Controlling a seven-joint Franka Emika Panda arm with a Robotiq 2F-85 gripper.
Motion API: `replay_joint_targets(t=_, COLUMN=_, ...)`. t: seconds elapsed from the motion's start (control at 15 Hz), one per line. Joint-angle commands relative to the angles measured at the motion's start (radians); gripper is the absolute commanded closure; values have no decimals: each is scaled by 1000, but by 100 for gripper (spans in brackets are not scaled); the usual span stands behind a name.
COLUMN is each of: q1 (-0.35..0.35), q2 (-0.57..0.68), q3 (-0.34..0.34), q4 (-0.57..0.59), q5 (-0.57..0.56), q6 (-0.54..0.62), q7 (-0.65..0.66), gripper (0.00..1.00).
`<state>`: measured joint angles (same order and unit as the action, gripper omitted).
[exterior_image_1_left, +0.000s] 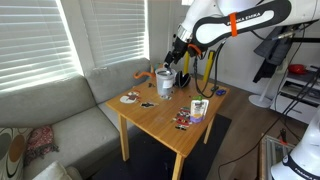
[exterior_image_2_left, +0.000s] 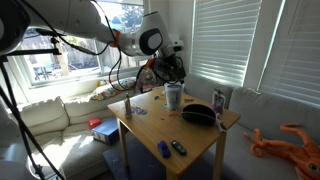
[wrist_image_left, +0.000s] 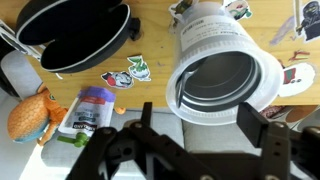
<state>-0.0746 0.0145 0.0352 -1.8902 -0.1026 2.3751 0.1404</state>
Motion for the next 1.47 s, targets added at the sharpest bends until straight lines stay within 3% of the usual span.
replay_joint_targets(t=0.0, q1=20, q2=54, q3=-22, q4=66, q5=24, q6=-28, q7=-42, gripper=31)
replay_joint_targets(t=0.13, q1=20, q2=68, q3=-22, q4=77, q5=29, q6=-31, q7=-52, gripper=34)
replay_joint_targets(t=0.2, q1=20, q2=75, q3=-23, q4=82, q5=30, q6=-31, q7=-54, gripper=41)
replay_joint_targets(t=0.27, q1=20, q2=80, q3=-23, q4=86, q5=30, q6=-31, q7=-55, gripper=39)
replay_joint_targets(t=0.4, q1=20, q2=89, q3=-23, q4=91, q5=35, q6=-29, q7=-62, gripper=46)
replay_joint_targets(t=0.47, q1=20, q2=92, q3=-23, q4=93, q5=36, q6=-30, q7=-66, gripper=52)
replay_joint_targets(t=0.6, q1=21, q2=97, q3=-23, q4=98, q5=37, q6=-29, q7=-68, gripper=76)
replay_joint_targets(t=0.67, q1=21, q2=100, q3=-23, q4=101, q5=36, q6=-29, q7=-69, gripper=77)
replay_joint_targets(t=0.87, q1=21, q2=104, q3=-25, q4=104, q5=31, q6=-30, q7=-68, gripper=98)
replay_joint_targets(t=1.4, q1=22, q2=74, q3=-27, q4=109, q5=29, q6=-64, q7=-72, gripper=99)
